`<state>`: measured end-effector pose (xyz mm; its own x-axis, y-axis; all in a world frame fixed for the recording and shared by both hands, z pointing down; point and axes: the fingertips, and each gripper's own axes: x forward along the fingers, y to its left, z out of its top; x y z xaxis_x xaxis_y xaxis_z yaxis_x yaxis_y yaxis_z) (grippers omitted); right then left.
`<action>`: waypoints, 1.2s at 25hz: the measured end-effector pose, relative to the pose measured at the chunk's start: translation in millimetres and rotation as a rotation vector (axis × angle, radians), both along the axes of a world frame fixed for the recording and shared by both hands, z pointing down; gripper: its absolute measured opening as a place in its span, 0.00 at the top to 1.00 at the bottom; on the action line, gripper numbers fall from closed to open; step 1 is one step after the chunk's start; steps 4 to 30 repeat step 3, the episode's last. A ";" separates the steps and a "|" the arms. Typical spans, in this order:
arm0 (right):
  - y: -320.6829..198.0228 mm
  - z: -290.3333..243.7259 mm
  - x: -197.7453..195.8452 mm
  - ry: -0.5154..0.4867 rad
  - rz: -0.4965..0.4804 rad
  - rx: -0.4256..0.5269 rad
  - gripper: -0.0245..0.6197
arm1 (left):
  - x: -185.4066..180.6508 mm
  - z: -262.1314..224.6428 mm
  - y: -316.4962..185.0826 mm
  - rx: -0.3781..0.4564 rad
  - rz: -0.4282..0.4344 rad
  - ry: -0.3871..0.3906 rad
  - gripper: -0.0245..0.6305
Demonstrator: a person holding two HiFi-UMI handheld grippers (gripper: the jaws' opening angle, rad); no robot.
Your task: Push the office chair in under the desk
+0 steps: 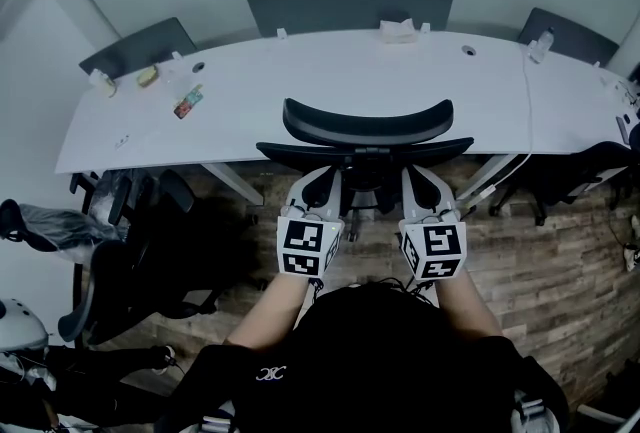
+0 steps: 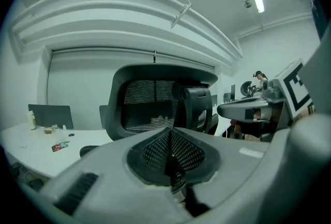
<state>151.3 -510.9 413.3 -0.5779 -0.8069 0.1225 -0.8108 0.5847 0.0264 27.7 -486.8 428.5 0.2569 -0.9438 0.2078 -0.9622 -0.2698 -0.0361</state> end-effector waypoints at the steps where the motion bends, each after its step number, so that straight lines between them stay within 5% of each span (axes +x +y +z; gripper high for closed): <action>1: -0.1 0.6 -0.8 0.001 0.000 -0.002 0.95 | -0.4 0.0 0.3 0.000 0.000 0.000 0.95; 30: -0.2 1.4 -2.6 0.002 0.000 -0.004 0.95 | -1.3 0.1 0.7 0.000 0.001 -0.001 0.95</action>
